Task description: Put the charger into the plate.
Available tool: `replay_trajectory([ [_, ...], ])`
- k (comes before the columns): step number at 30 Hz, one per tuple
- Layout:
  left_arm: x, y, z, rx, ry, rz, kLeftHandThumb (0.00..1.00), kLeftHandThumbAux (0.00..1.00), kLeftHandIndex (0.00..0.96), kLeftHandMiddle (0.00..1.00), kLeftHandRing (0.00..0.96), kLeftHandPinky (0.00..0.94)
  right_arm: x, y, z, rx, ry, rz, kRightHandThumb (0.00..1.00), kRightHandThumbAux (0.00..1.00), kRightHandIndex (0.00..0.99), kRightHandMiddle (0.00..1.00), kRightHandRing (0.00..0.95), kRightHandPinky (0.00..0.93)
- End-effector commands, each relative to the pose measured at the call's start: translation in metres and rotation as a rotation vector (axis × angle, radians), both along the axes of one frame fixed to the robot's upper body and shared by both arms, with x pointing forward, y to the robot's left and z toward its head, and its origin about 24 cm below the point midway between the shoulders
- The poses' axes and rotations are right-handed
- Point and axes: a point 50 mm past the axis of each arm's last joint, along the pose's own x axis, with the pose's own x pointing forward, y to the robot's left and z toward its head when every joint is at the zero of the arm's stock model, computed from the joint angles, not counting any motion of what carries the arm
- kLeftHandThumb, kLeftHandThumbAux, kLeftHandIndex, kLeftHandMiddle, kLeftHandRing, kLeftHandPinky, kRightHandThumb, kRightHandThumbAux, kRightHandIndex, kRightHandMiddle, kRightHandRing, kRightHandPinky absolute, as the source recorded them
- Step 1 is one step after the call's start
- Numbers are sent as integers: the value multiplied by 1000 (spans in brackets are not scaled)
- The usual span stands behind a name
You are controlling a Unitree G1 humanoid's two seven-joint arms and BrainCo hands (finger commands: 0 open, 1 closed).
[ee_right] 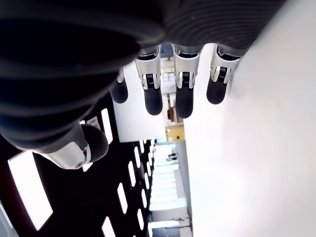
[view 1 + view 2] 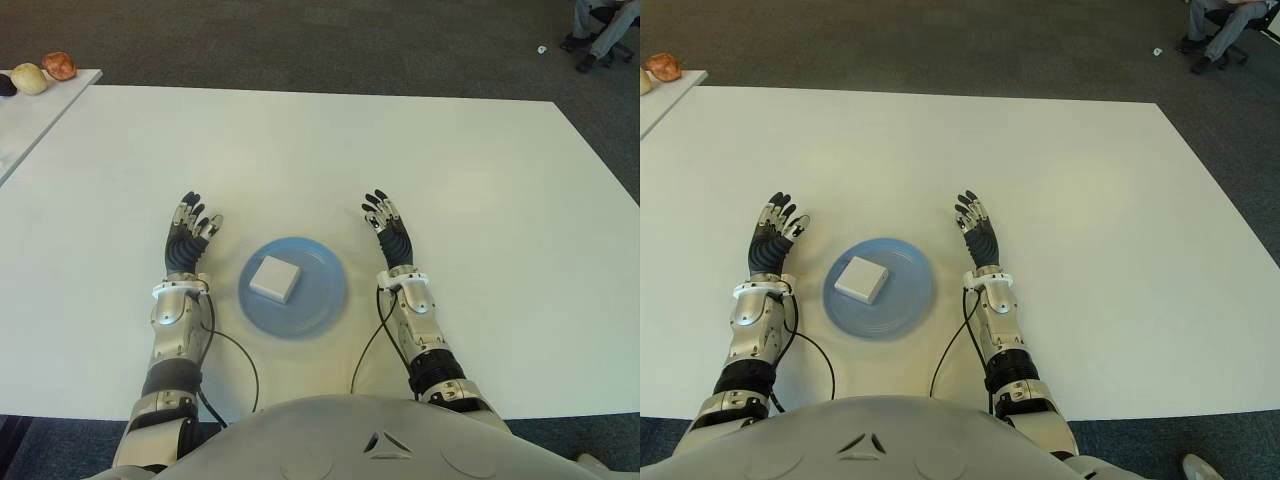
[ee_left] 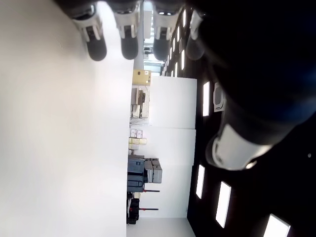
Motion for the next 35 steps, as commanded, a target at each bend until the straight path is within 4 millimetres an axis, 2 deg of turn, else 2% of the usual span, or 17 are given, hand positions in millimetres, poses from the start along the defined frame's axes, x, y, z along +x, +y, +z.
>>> replay_trajectory([
  [1,-17,-8,-28,-24,135,-41,0,711,0,0,0,0,-7,10,-14,53,73,-19,0,509,36,130,115,101],
  [20,-29,-6,-41,101,214,-149,0,665,0,0,0,3,-5,15,-21,61,83,-112,0,534,22,84,62,54],
  [35,-35,-5,-42,131,221,-180,0,692,0,0,0,11,-8,26,-29,38,104,-161,0,534,0,7,1,1],
])
